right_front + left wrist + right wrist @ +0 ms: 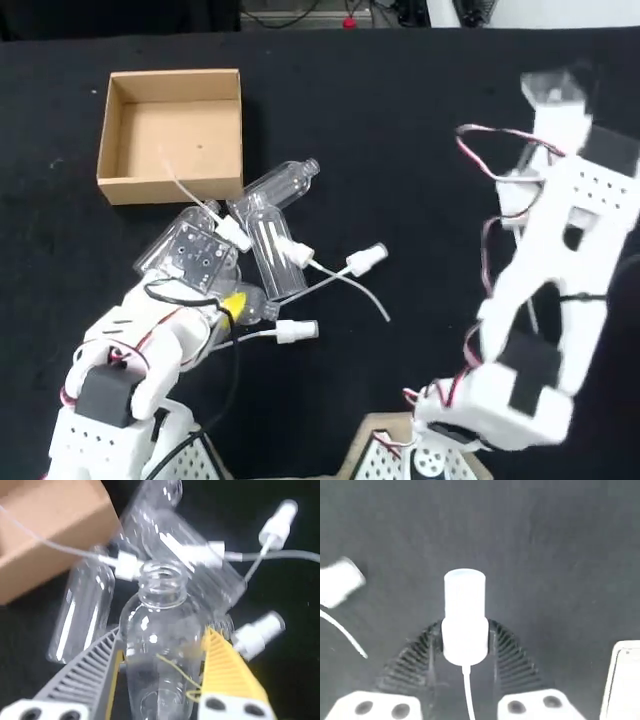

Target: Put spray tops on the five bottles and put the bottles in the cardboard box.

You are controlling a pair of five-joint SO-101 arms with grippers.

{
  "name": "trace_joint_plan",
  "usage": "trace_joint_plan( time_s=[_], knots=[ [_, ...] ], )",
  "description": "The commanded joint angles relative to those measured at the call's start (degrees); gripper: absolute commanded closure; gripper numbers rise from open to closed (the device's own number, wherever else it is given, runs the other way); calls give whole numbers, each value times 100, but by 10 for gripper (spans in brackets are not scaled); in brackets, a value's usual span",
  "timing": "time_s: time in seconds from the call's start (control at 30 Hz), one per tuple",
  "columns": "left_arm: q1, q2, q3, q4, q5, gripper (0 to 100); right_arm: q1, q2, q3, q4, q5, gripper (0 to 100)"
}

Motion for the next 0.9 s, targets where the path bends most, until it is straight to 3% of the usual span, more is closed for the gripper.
trace_joint_plan(
  time_s=[0.0,0.4,0.7,0.87],
  knots=[
    [84,-123,-347,-563,141,855,-695,-901,-593,105,-1064,987],
    [75,-1600,330,-818,633,855,-2708,-2097,-892,9,-2866,987],
    [75,-1582,277,-809,791,855,-3921,-2615,-1007,-651,-3710,987],
    [48,-1582,286,-774,1037,855,-4484,-2642,-1007,-1064,-3771,987]
  ],
)
